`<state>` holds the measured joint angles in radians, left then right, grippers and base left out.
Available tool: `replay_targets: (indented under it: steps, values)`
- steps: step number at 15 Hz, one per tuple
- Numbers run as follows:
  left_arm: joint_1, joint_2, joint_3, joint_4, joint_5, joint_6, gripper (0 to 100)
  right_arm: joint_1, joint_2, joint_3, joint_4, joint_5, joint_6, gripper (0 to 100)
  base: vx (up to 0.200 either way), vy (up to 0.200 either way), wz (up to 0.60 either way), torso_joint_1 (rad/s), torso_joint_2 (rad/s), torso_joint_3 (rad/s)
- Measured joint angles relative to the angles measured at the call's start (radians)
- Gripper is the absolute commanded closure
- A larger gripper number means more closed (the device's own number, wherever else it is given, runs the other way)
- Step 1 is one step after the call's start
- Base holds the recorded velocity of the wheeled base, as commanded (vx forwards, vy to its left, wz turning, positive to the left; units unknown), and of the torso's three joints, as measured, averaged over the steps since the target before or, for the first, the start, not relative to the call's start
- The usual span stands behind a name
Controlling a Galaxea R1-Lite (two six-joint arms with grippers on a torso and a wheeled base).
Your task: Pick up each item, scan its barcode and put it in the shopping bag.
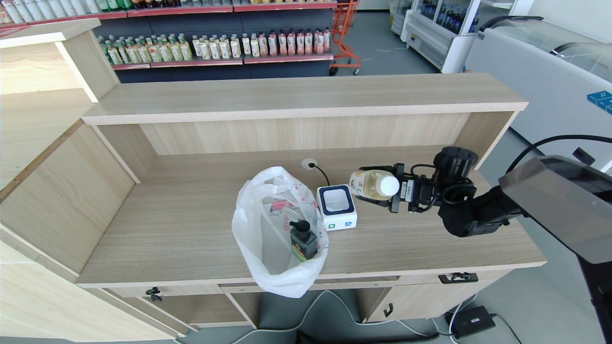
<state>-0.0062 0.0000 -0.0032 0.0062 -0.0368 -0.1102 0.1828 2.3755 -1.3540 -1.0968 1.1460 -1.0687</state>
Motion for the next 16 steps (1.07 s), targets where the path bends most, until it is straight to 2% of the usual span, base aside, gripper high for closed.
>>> replay_targets:
  steps: [6, 16]
  values:
    - [0.000, 0.000, 0.000, 0.000, 0.000, 0.000, 0, 0.026, 0.043, -0.058, -0.002, 0.000, 0.001, 100, 0.000, 0.000, 0.00, 0.000, 0.00, 0.000]
    - [0.000, 0.000, 0.000, 0.000, 0.000, 0.000, 0, 0.046, 0.083, -0.082, -0.002, -0.002, 0.001, 100, 0.000, 0.000, 0.00, 0.000, 0.00, 0.000]
